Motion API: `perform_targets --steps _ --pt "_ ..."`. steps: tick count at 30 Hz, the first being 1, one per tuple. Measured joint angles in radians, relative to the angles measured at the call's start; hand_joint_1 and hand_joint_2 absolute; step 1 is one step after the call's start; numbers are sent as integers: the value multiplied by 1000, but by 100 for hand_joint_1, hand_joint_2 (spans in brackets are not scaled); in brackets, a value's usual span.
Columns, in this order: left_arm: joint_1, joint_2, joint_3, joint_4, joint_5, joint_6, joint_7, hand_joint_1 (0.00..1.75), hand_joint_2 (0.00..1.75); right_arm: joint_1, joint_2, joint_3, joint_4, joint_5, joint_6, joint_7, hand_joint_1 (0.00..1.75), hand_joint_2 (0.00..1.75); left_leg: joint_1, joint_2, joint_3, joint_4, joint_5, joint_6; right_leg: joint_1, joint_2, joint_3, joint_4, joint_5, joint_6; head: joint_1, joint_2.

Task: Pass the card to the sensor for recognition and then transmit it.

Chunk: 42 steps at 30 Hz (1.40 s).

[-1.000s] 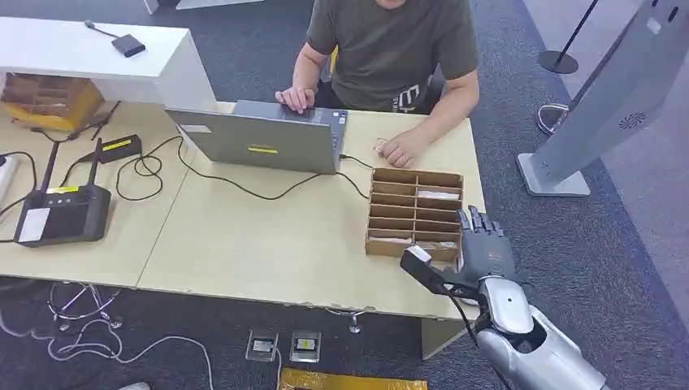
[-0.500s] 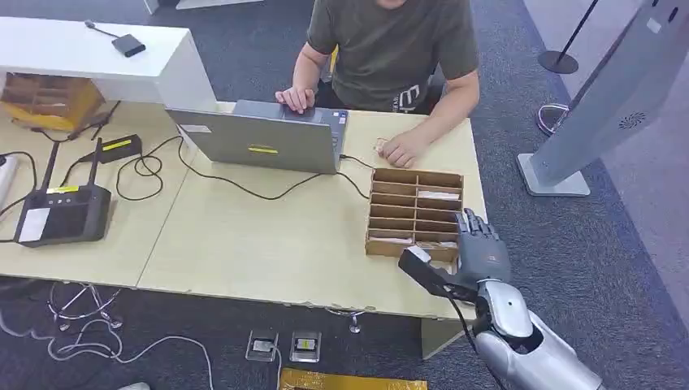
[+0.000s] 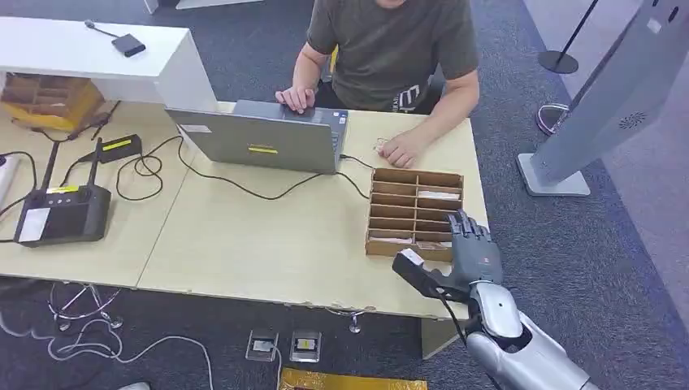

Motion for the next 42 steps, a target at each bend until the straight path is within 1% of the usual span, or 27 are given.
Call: perform_targets --steps 8,17,19,20,21,22,23,29,42 --pt "0 0 0 0 -6 -21 2 0 0 -5 4 0 20 3 -10 -2 0 175 0 0 0 0 0 0 0 0 0 0 0 0 0 0" --pt "0 2 0 0 -16 -27 6 0 0 -6 4 0 40 2 -11 -16 0 175 0 0 0 0 0 0 0 0 0 0 0 0 0 0" --pt "0 3 0 0 -18 -27 7 0 0 -6 4 0 44 -1 -11 -24 16 175 0 0 0 0 0 0 0 0 0 0 0 0 0 0" --pt "0 3 0 0 -19 -27 7 0 0 -6 4 0 46 -4 -11 -27 148 175 0 0 0 0 0 0 0 0 0 0 0 0 0 0" --pt "0 3 0 0 -20 -27 7 0 0 -6 4 0 48 -5 -11 -30 164 175 0 0 0 0 0 0 0 0 0 0 0 0 0 0" --pt "0 3 0 0 -22 -27 8 0 0 -6 4 -1 50 -8 -13 -35 164 175 0 0 0 0 0 0 0 0 0 0 0 0 0 0" --pt "0 3 0 0 -24 -27 8 0 0 -6 5 -1 52 -11 -15 -39 175 175 0 0 0 0 0 0 0 0 0 0 0 0 0 0" --pt "0 5 0 0 -33 -27 8 0 0 -7 8 -1 60 -32 -22 -63 175 175 0 0 0 0 0 0 0 0 0 0 0 0 0 0" --pt "0 6 0 0 -31 -14 14 0 0 -25 29 0 77 -53 -29 -94 175 175 0 0 0 0 0 0 0 0 0 0 0 0 0 0"
